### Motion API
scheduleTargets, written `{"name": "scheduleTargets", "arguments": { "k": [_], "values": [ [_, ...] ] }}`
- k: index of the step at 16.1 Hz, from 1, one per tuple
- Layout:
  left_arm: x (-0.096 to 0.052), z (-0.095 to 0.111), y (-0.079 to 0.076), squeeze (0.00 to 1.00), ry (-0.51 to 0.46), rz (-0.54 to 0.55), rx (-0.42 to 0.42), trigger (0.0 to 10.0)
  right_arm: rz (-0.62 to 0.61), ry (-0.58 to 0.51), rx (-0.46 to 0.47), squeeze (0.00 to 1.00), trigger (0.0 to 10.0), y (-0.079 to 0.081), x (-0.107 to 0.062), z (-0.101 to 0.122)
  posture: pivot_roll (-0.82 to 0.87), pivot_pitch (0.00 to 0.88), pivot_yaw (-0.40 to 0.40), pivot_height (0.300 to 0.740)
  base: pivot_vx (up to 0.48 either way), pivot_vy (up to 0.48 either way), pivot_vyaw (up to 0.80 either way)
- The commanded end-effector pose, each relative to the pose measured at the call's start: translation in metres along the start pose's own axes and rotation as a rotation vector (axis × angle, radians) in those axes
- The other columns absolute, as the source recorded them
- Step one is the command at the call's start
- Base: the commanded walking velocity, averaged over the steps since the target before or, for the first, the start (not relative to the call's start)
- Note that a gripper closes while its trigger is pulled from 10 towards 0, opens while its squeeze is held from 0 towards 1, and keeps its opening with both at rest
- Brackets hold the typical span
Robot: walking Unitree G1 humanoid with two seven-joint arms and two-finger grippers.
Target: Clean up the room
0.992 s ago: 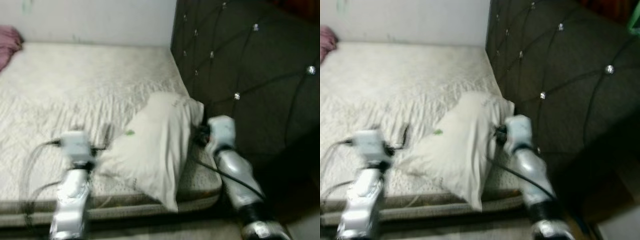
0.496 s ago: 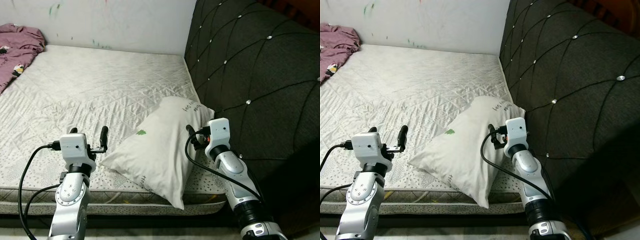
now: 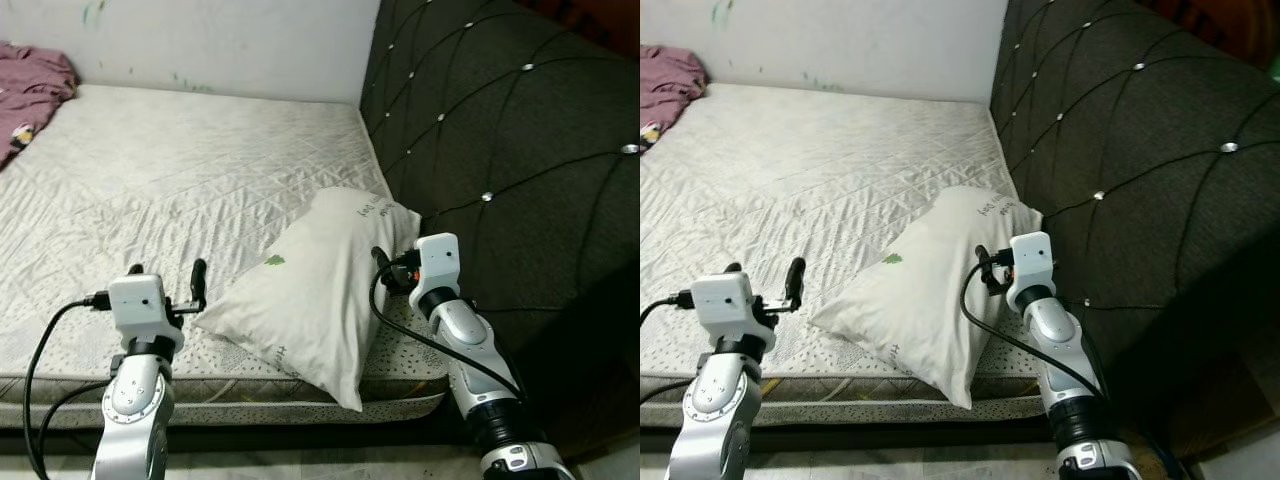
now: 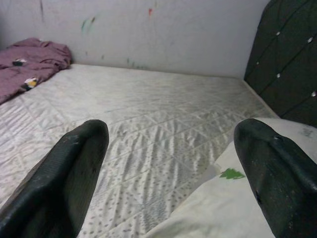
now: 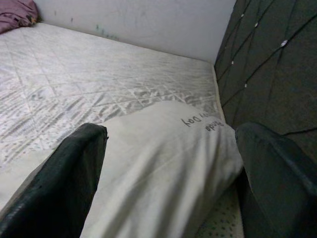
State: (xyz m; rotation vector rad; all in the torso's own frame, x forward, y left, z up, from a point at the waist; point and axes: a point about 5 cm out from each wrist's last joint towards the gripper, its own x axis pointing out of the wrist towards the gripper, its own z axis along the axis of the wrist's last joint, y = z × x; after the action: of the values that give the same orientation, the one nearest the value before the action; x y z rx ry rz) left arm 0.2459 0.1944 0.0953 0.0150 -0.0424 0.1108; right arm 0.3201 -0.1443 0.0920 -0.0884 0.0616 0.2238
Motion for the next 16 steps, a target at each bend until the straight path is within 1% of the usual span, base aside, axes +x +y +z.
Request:
{"name": "scheduleTargets", "arguments": {
  "k": [1,3,6,10,16],
  "values": [
    [0.0001,0.0043,-0.0008,0.0,-0.012,-0.011,0.014,10.0,-0.007,-0.032,-0.005,0.0,10.0,-0.0019,0.0027,0.0102,0.01,0.0,-0.077,0.74,0.0,0.0,0.0],
    [-0.0017,0.0062,-0.0044,0.0,-0.022,-0.041,0.003,10.0,0.0,-0.027,-0.008,0.0,10.0,0.0,0.0018,0.0084,0.01,0.0,-0.078,0.74,0.0,0.0,0.0],
    [-0.003,0.0067,-0.0055,0.0,-0.018,-0.057,-0.007,10.0,-0.002,-0.024,-0.004,0.0,10.0,0.0002,0.0,0.0077,0.01,0.0,-0.073,0.74,0.366,0.0,0.0],
    [0.0003,0.0089,-0.0051,0.0,-0.019,-0.064,-0.007,10.0,-0.012,-0.03,0.002,0.0,10.0,0.0002,0.0016,0.0105,0.0,0.0,-0.061,0.74,0.386,0.0,0.0],
    [0.0011,0.009,-0.0047,0.0,-0.016,-0.06,-0.007,10.0,-0.012,-0.034,0.002,0.0,10.0,0.0009,0.0016,0.0115,0.0,0.0,-0.062,0.74,0.366,0.0,0.0]
  ]
}}
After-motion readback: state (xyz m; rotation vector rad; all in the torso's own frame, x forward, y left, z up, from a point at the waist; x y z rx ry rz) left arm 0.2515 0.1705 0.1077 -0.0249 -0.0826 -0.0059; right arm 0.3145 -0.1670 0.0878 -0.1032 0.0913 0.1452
